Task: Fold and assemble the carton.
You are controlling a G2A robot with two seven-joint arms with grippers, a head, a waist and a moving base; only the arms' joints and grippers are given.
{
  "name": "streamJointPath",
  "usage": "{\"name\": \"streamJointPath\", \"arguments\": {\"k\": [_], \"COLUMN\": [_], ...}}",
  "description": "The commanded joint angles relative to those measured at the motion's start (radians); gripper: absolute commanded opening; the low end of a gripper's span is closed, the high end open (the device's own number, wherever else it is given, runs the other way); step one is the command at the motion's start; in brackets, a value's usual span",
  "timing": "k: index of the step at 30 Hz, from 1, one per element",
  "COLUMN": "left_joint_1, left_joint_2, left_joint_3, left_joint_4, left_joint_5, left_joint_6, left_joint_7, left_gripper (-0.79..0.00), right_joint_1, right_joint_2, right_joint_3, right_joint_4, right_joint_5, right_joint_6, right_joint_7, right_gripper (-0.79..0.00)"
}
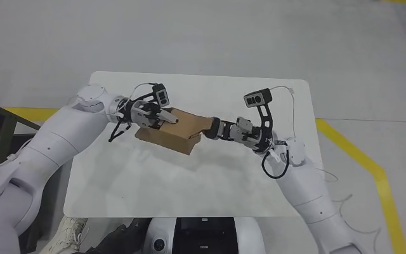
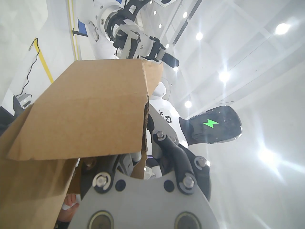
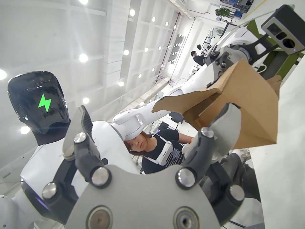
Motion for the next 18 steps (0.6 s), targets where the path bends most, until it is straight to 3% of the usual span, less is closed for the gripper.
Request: {"name": "streamJointPath", "arguments": {"k": [1,18], "left_joint_1": [-0.004,-0.016], "left_joint_2": [-0.002,-0.007], "left_joint_3": [0.003,0.011], "left_joint_4": [0.008,0.022], "left_joint_5": [0.003,0.017], "left_joint_6": [-0.012,-0.09], "left_joint_7": [0.0,0.0], "left_gripper": [-0.785,-0.785], "right_joint_1": [0.009,0.041], "right_joint_2": [-0.003,-0.026], "right_joint_3": [-0.013,-0.071], "right_joint_4": [0.009,0.043], "right_joint_5": [0.01,0.007], "right_joint_6": [0.01,0.015], "right_joint_7": [0.004,-0.038], "right_gripper": [0.0,0.0]}}
